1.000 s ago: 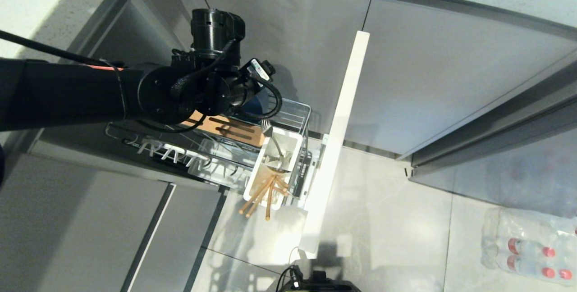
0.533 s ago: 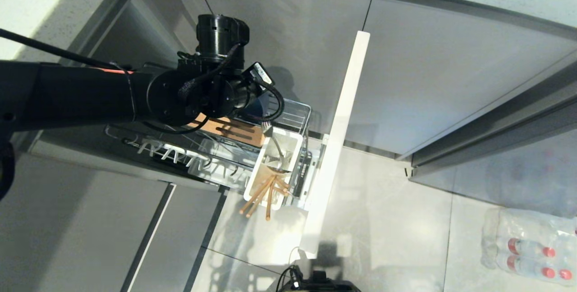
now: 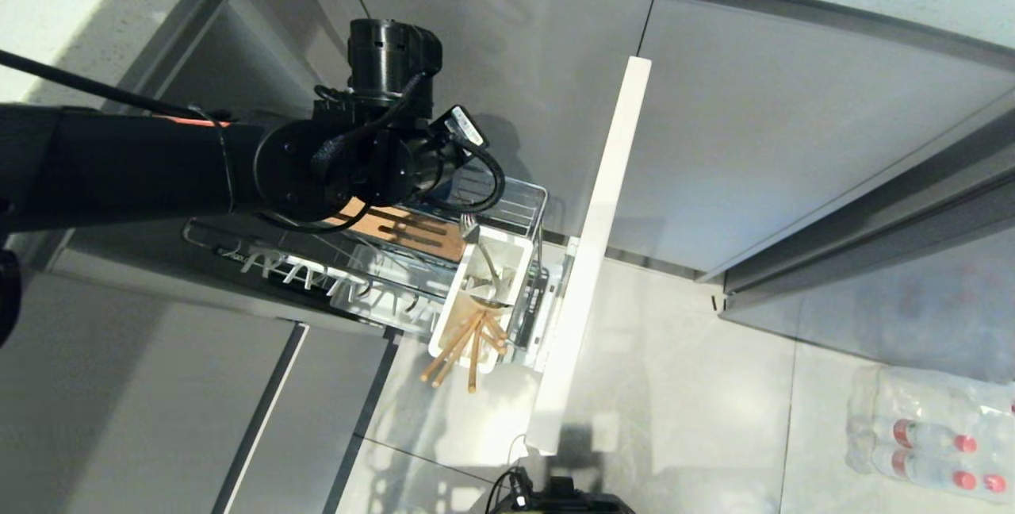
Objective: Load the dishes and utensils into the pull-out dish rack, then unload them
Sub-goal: Take the bowl out of the cupboard
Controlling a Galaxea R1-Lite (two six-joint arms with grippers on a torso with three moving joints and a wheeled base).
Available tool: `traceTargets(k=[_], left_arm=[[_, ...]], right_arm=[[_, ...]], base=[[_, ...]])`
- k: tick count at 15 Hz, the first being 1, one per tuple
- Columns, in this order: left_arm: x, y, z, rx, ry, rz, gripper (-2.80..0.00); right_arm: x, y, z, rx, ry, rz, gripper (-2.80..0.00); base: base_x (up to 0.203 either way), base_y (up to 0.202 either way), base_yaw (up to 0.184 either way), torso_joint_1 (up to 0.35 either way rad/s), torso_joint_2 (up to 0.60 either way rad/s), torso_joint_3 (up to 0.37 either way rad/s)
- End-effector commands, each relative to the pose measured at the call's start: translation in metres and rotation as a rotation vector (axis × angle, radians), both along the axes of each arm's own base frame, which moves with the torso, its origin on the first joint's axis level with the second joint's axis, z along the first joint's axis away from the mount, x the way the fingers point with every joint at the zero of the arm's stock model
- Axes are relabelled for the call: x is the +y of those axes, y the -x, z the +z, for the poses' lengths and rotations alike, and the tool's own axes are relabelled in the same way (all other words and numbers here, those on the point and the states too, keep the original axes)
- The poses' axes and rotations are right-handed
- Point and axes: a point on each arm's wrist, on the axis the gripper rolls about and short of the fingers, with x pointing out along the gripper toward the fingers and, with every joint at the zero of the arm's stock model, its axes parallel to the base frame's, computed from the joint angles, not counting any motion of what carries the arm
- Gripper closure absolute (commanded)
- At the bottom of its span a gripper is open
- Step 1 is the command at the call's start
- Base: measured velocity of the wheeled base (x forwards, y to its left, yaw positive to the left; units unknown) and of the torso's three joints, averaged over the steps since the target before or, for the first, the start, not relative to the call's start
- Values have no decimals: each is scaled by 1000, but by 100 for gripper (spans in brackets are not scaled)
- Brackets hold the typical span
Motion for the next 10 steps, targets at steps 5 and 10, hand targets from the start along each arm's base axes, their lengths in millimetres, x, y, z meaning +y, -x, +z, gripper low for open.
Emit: traceTargets(k=[5,10], left_arm=[[11,27,33,-71,50,1,0],[24,60,65,-143,93,-7,0]], right_arm=[[0,0,0,1,0,0,0],[0,0,0,1,-1,0,0]], base=[[0,0,0,0,0,0],[0,0,0,0,0,0]])
